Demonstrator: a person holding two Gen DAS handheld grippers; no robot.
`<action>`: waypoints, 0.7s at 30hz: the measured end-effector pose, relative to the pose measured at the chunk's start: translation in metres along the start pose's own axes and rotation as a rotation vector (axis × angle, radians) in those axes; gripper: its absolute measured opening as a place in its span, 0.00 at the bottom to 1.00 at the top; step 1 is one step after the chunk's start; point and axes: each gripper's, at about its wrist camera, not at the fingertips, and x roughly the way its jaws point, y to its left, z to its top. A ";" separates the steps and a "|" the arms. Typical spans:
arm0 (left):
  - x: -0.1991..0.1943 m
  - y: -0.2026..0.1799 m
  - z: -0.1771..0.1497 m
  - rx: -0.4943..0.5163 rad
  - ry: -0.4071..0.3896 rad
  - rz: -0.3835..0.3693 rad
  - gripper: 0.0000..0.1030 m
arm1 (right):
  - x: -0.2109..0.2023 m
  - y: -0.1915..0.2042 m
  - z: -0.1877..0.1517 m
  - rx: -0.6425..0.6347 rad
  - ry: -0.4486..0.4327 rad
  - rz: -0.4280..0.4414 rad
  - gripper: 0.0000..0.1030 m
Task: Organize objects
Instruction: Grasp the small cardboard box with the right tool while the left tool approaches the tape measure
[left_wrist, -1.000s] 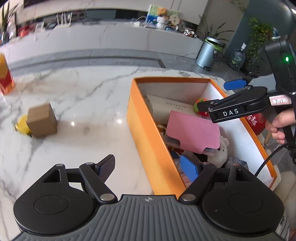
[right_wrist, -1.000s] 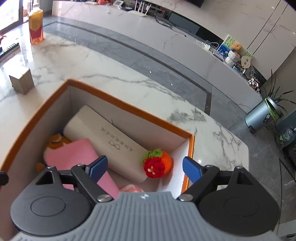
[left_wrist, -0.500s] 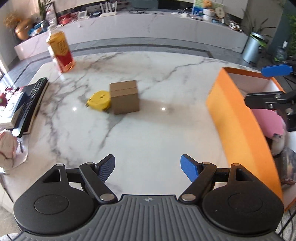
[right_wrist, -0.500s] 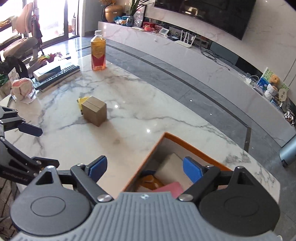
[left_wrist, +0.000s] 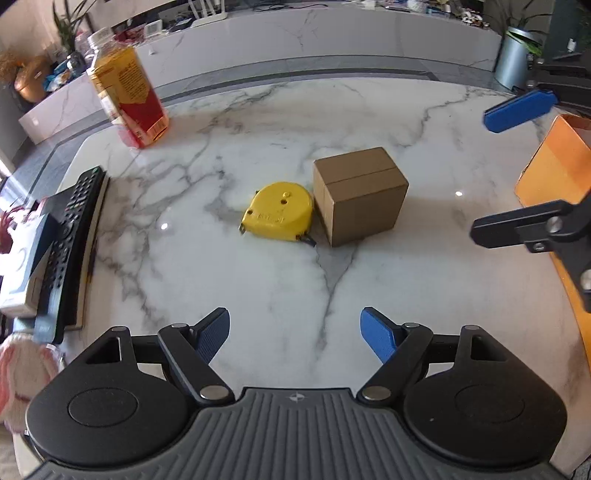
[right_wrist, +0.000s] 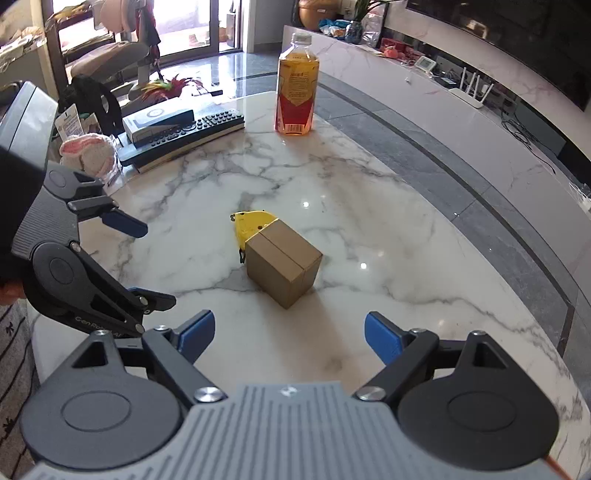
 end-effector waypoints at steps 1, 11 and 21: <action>0.003 0.002 0.002 0.031 -0.025 -0.028 0.90 | 0.009 0.001 0.005 -0.036 0.017 -0.015 0.86; 0.029 0.046 0.023 0.110 -0.070 -0.171 0.90 | 0.074 0.000 0.036 -0.284 0.018 0.098 0.82; 0.045 0.038 0.036 0.217 -0.060 -0.162 0.90 | 0.105 0.004 0.035 -0.318 0.063 0.194 0.49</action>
